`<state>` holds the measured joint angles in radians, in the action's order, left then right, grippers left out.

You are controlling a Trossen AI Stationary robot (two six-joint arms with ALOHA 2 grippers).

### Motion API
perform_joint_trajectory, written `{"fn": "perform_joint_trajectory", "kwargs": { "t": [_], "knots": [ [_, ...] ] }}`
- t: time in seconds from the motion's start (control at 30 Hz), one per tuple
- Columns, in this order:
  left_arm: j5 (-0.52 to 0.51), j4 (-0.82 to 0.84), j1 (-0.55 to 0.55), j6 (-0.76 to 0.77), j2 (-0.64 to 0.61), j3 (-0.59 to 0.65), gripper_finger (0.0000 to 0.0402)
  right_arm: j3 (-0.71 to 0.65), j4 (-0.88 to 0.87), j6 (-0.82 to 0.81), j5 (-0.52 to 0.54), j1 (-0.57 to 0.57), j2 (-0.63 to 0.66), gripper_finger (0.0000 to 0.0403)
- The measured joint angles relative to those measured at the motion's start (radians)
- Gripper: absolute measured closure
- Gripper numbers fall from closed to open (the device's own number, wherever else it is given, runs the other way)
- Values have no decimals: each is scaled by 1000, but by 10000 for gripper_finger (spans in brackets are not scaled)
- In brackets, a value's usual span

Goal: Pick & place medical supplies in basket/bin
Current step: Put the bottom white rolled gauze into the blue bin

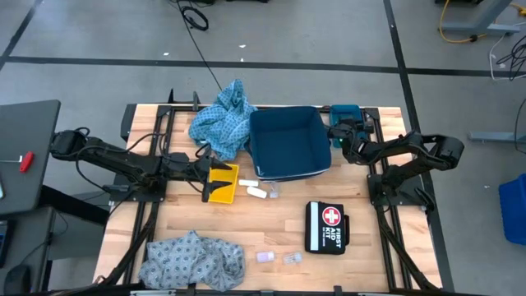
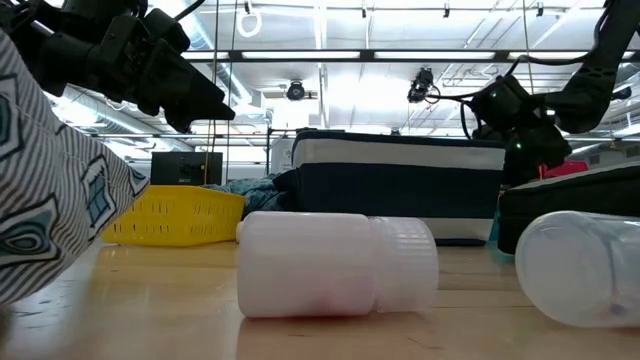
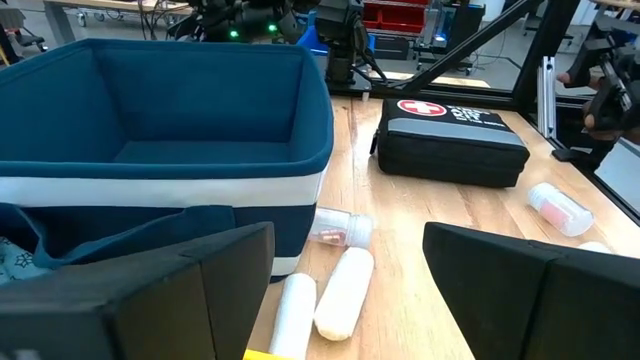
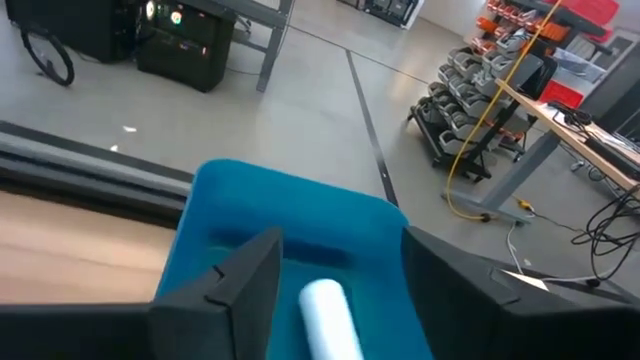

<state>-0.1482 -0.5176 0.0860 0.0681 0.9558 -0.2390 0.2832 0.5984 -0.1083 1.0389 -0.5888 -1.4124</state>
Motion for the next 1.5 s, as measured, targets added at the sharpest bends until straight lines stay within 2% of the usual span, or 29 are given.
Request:
{"fn": "perform_joint_trajectory", "kwargs": {
  "t": [0.13, 0.3, 0.53, 0.8, 0.9, 1.1, 1.23, 1.33, 1.5],
  "knots": [
    [0, 0, 0, 0, 0, 0, 141, 0, 95, 48, 3, 12, 0, 209],
    [0, 0, 0, 0, 0, 0, 141, 0, 309, 185, -6, 39, 0, 220],
    [0, 0, 0, -2, 0, 0, 141, 0, 561, 341, -105, 103, 0, 220],
    [0, 0, 0, -4, 0, 0, 141, 0, 695, 510, -198, 234, 0, 220],
    [0, 0, 0, -5, 0, 0, 141, 4, 687, 528, -253, 312, 0, 220],
    [1, 0, 0, -3, 0, 0, 141, 69, 605, 588, -273, 514, 0, 220],
    [26, 0, 0, 12, 1, 0, 141, 144, 510, 572, -282, 645, 0, 220],
    [45, -3, 0, 29, 7, 0, 141, 206, 400, 526, -320, 731, 0, 220],
    [56, -20, 5, 56, 83, 0, 141, 317, 109, 397, -402, 843, 0, 220]
  ]
}}
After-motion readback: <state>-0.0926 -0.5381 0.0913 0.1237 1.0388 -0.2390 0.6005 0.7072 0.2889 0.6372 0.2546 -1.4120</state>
